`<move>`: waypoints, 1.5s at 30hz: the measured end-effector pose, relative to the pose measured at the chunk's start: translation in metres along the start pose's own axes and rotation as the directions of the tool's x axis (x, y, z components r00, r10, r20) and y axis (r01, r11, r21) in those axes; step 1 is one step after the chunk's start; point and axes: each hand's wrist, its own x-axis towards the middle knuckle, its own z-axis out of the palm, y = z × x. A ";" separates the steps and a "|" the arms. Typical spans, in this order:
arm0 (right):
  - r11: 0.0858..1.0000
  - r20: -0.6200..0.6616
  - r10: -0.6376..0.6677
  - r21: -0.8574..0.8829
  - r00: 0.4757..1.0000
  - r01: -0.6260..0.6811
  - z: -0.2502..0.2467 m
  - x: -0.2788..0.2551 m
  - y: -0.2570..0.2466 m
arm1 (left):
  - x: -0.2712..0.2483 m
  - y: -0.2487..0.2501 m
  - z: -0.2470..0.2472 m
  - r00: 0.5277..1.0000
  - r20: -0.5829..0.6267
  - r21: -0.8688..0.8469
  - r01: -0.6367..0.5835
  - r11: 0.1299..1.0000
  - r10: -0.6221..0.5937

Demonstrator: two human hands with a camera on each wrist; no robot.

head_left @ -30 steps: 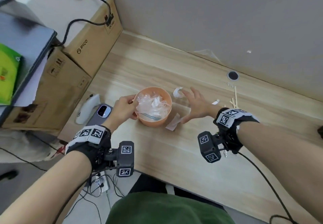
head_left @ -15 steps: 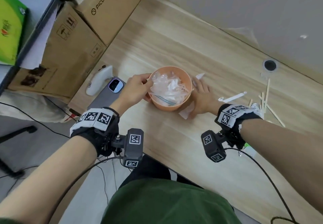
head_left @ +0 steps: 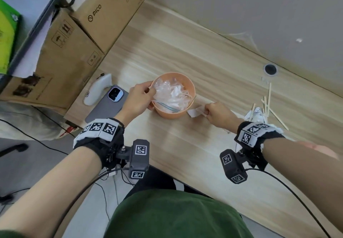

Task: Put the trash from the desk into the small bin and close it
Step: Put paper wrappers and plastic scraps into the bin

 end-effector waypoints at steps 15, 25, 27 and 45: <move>0.504 -0.462 0.144 0.795 0.875 0.337 -0.153 -0.058 -0.053 | 0.008 0.009 0.018 0.996 0.084 0.088 -0.028 0.996 0.021; 0.946 -0.410 -0.195 0.161 0.891 0.281 -0.075 -0.019 -0.084 | 0.008 0.009 0.021 0.992 0.128 0.088 -0.017 0.996 0.006; 0.979 -0.320 -0.165 0.062 0.933 0.195 -0.070 -0.014 -0.082 | 0.008 0.010 0.022 0.990 0.143 0.082 -0.009 0.997 -0.002; 0.730 -0.069 0.308 0.656 0.949 -0.189 -0.083 -0.028 -0.006 | 0.002 0.015 0.022 0.976 0.185 -0.072 0.131 0.989 -0.116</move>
